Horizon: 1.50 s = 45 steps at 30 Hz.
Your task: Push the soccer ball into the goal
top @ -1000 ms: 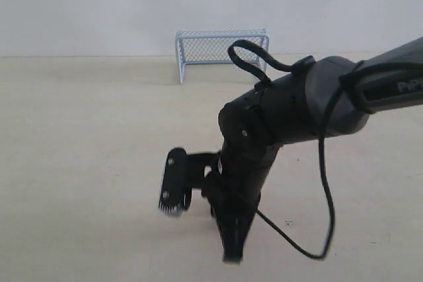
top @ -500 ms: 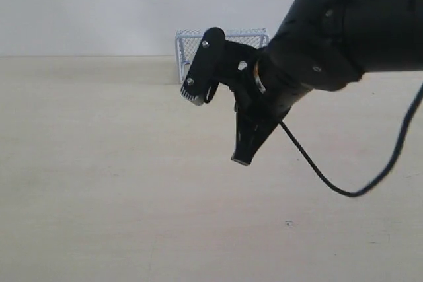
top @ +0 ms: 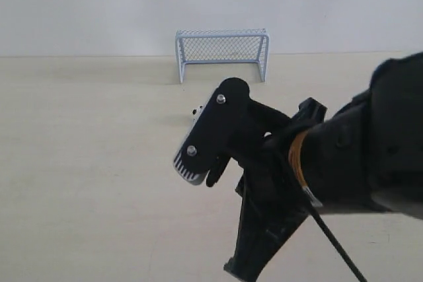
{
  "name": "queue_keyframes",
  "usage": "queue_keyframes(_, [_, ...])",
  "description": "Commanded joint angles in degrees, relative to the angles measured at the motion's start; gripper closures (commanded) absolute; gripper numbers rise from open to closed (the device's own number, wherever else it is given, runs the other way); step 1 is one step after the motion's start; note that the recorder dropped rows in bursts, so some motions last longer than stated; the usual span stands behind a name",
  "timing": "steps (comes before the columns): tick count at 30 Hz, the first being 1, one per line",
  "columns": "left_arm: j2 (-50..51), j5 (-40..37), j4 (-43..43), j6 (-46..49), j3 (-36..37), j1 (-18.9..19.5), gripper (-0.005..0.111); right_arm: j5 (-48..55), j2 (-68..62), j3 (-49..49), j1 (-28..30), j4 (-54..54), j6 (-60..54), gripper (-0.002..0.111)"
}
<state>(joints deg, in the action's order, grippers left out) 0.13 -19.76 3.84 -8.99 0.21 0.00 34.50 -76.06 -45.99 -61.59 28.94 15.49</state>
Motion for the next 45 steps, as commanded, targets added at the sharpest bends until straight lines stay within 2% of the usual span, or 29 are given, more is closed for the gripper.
queue_keyframes(1, [-0.13, 0.28, -0.26, -0.48, -0.21, 0.11, 0.1, -0.15, 4.77, 3.68, -3.87, 1.09, 8.95, 0.108])
queue_keyframes(8, [-0.13, 0.28, -0.26, -0.48, -0.21, 0.11, 0.1, -3.78, 9.8, 9.66, -5.58, 1.13, 12.84, 0.108])
queue_keyframes(14, [-0.13, 0.28, -0.26, -0.48, -0.21, 0.11, 0.1, -4.78, 12.83, 11.55, -5.7, 0.75, 21.2, 0.108])
queue_keyframes(31, [-0.13, 0.28, -0.26, -0.48, -0.21, 0.11, 0.1, -7.23, 13.24, 11.55, -5.04, 0.15, 22.1, 0.108])
queue_keyframes(34, [-0.13, 0.28, -0.26, -0.48, -0.21, 0.11, 0.1, -12.64, 16.04, 11.55, 0.86, 0.15, 22.1, 0.108])
queue_keyframes(35, [-0.13, 0.28, -0.26, -0.48, -0.21, 0.11, 0.1, -17.46, 18.23, 12.51, 5.62, 0.15, 22.2, 0.108])
queue_keyframes(39, [-0.13, 0.28, -0.26, -0.48, -0.21, 0.11, 0.1, -28.35, 24.21, 17.2, 16.59, 0.02, 24.47, 0.108])
queue_keyframes(45, [-0.13, 0.28, -0.26, -0.48, -0.21, 0.11, 0.1, -35.45, 37.25, 28.05, 31.51, -0.06, 30.52, 0.108])
